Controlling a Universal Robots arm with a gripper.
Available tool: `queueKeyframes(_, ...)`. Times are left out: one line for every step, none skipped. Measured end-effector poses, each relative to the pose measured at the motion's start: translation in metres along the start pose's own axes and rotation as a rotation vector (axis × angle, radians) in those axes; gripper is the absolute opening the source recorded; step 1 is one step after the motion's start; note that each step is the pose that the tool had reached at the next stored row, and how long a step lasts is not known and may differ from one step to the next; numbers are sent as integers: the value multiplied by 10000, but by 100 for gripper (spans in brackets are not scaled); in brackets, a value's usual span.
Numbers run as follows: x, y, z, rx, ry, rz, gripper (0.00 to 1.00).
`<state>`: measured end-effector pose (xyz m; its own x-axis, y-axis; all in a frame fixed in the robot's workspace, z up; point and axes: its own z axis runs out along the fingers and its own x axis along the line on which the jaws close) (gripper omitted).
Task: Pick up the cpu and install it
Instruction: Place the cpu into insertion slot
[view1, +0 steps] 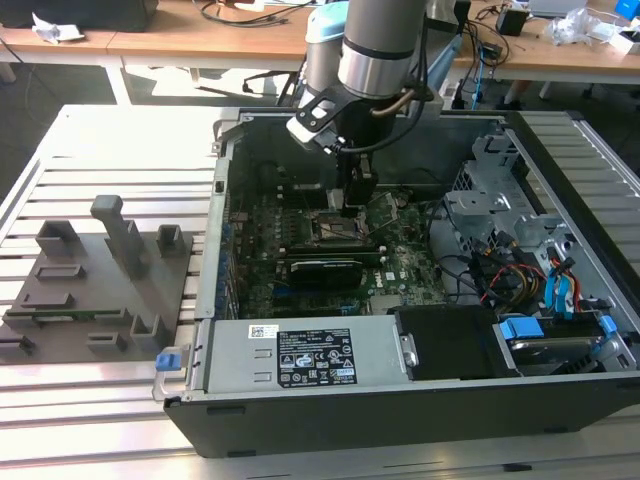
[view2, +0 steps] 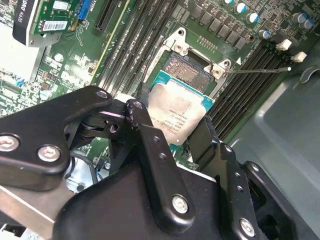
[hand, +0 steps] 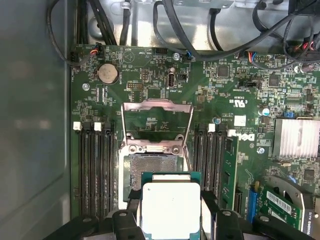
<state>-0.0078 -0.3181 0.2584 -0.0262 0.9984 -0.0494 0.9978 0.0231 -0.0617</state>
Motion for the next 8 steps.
queueKeyframes(6,1,8,-1,1,-2,55)
queueKeyframes(7,2,16,0,-1,-1,55)
queueKeyframes(8,2,29,0,-1,-1,55)
queueKeyframes(9,2,37,0,0,0,55)
queueKeyframes(9,3,47,0,-2,0,55)
queueKeyframes(10,4,56,0,-1,-1,55)
queueKeyframes(10,4,63,0,-1,-1,55)
queueKeyframes(11,5,77,-1,-1,-1,55)
